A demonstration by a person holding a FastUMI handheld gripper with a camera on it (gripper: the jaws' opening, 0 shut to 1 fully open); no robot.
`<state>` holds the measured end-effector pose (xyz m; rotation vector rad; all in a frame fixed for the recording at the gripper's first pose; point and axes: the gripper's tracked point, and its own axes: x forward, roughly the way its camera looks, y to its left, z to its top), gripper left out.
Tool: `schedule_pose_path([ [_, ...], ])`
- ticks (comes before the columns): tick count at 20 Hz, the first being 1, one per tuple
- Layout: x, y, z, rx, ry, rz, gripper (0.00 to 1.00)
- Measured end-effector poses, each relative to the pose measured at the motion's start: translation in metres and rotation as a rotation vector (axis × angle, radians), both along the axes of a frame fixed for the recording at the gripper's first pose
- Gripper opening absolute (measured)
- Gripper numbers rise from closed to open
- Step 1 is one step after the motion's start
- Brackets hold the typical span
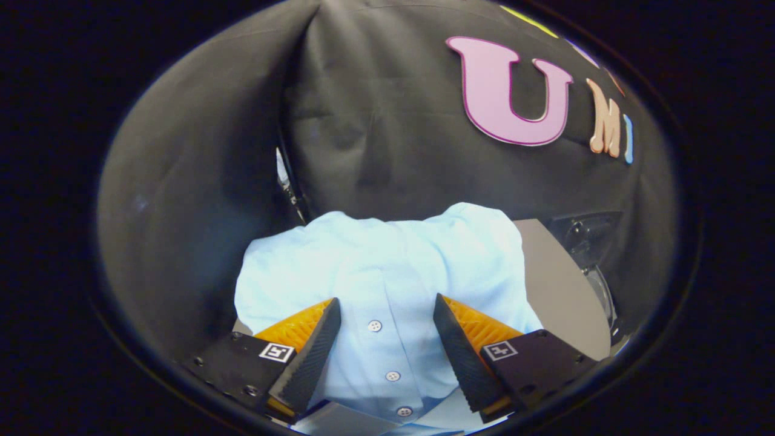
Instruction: Put the clothes into the washing machine and then close the washing machine lid.
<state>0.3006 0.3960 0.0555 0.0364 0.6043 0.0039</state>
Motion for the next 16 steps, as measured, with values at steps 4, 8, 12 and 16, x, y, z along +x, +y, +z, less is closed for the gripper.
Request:
schedule_pose_path([
  [4,-0.004,0.000,-0.001,-0.015,0.006,-0.006,0.43],
  [8,-0.017,-0.016,-0.001,-0.112,0.001,0.070,0.16],
  [12,-0.034,-0.050,0.009,-0.168,-0.055,0.080,0.16],
  [16,-0.042,-0.072,0.040,-0.092,-0.139,0.094,0.00],
])
